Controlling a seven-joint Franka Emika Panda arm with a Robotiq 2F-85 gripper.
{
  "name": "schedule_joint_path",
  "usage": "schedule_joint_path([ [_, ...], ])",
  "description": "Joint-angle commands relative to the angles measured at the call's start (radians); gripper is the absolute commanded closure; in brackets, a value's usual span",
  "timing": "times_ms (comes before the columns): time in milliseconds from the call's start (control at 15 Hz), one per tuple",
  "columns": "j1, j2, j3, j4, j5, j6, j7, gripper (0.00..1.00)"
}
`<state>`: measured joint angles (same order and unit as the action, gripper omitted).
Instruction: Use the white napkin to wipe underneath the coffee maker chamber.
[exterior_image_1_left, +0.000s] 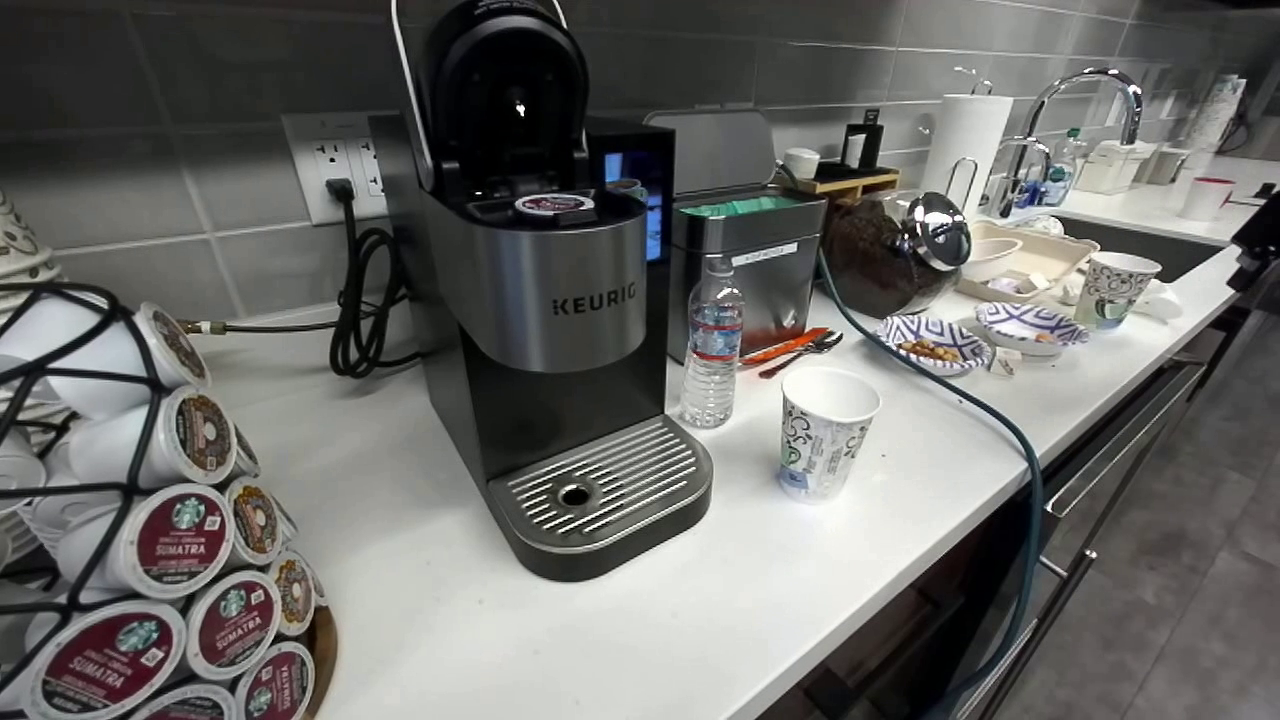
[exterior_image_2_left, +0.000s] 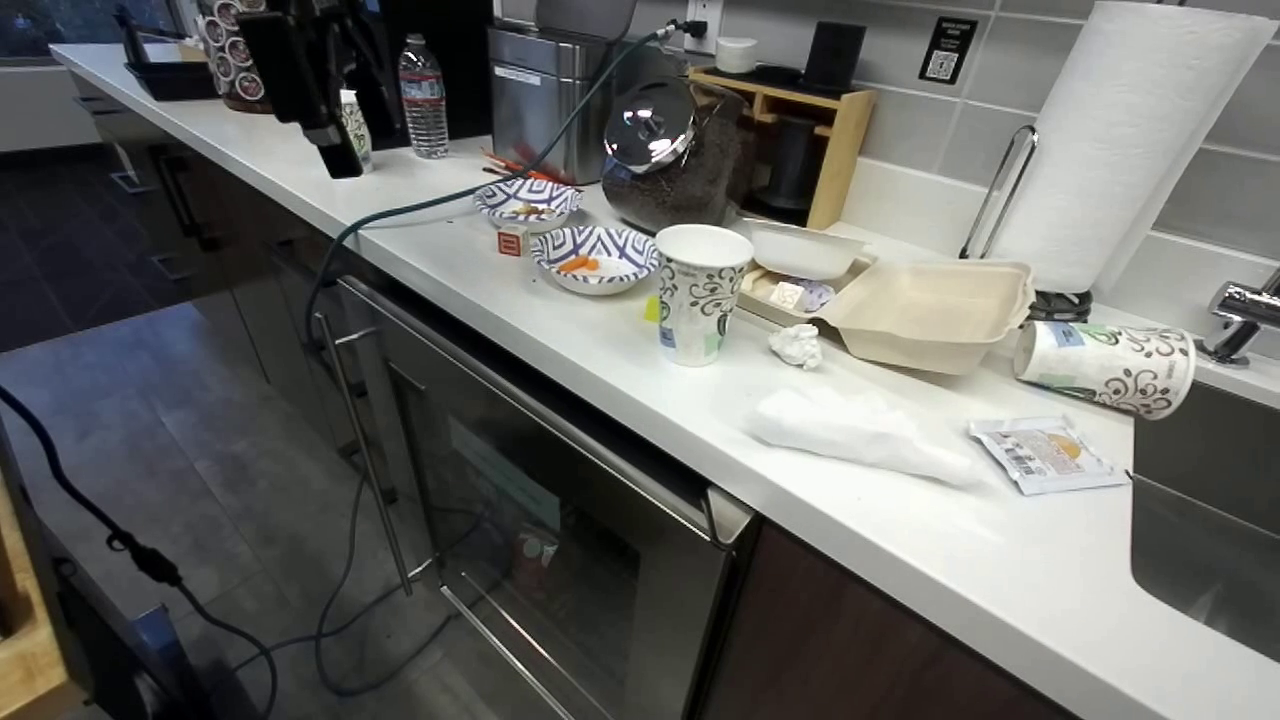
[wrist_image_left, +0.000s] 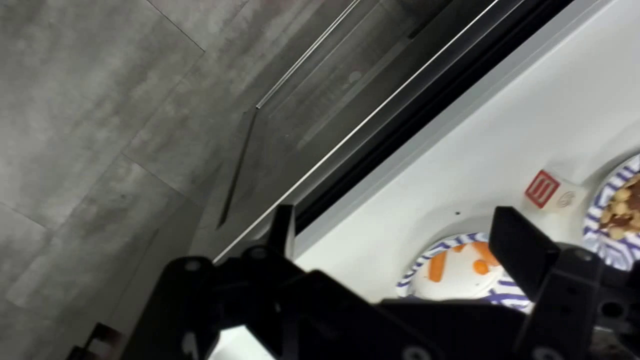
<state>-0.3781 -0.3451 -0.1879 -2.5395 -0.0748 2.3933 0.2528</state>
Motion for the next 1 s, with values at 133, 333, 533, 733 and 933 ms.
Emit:
schedule_joint_path([
  [133,-0.019,0.021,-0.010,0.007,-0.011,0.035,0.079,0.00],
  [333,-0.037,0.128,-0.107,0.052,0.079,0.199,0.042,0.00],
  [533,0.025,0.257,-0.249,0.128,0.317,0.305,-0.164,0.00],
  [733,0.118,0.367,-0.386,0.263,0.558,0.225,-0.393,0.00],
  [933,0.086,0.520,-0.364,0.429,0.730,0.156,-0.608,0.00],
])
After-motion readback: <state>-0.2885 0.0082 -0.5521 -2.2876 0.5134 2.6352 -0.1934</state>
